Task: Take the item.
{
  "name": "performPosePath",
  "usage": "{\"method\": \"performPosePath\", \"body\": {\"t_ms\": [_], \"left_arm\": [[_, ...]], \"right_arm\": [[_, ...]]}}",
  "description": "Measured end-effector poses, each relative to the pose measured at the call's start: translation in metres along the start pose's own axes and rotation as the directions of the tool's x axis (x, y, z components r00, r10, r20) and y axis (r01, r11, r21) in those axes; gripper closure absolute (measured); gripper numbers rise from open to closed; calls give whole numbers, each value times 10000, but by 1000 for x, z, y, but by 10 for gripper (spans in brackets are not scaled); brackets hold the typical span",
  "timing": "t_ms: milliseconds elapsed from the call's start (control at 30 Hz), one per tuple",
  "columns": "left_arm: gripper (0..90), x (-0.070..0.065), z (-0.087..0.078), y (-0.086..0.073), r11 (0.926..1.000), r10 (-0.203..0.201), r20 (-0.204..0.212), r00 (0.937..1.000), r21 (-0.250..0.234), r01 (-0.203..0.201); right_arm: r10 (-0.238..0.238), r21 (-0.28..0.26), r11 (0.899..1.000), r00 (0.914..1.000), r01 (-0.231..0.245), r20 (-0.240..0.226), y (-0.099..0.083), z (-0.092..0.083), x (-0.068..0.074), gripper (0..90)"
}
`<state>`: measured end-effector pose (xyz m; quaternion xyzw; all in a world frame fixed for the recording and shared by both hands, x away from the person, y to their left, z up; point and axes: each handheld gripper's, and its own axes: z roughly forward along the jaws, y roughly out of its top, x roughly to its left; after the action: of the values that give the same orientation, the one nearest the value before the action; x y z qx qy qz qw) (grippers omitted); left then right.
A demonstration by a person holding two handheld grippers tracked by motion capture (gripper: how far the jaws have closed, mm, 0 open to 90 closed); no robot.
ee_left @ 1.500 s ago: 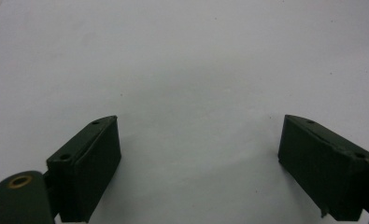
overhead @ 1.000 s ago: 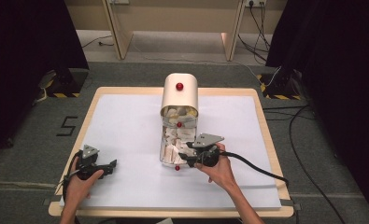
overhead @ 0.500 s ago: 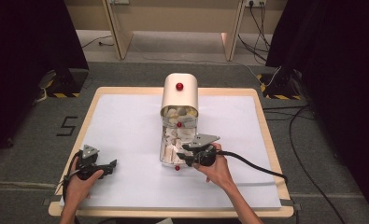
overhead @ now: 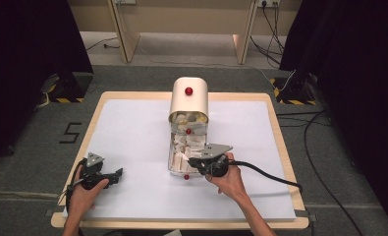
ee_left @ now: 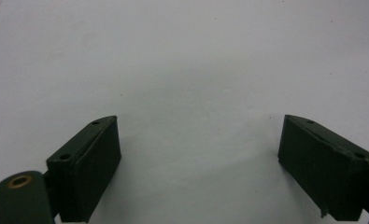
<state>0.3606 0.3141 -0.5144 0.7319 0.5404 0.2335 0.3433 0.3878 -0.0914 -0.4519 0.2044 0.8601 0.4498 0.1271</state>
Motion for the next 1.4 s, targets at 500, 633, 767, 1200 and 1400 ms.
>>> {"method": "performPosePath", "body": {"t_ms": [500, 633, 767, 1200, 1400], "left_arm": [[122, 0, 0, 0, 10000, 1, 0, 10000, -9, -1], [122, 0, 0, 0, 10000, 2, 6, 10000, -4, -2], [122, 0, 0, 0, 10000, 3, -1, 10000, 2, -3], [122, 0, 0, 0, 10000, 0, 4, 10000, 1, 0], [122, 0, 0, 0, 10000, 2, 1, 10000, 2, -2]], "right_arm": [[101, -263, 9996, 9999, -101, 12, 0, -6, -3, 883], [278, -395, 9988, 9996, -278, -3, 0, -9, -4, 886], [353, -598, 9976, 9994, -354, -22, 2, -13, -5, 887], [626, -1394, 9885, 9979, -594, 191, 10, -33, -9, 889], [688, -1620, 9848, 9972, -630, 304, 13, -40, -11, 889]]}}
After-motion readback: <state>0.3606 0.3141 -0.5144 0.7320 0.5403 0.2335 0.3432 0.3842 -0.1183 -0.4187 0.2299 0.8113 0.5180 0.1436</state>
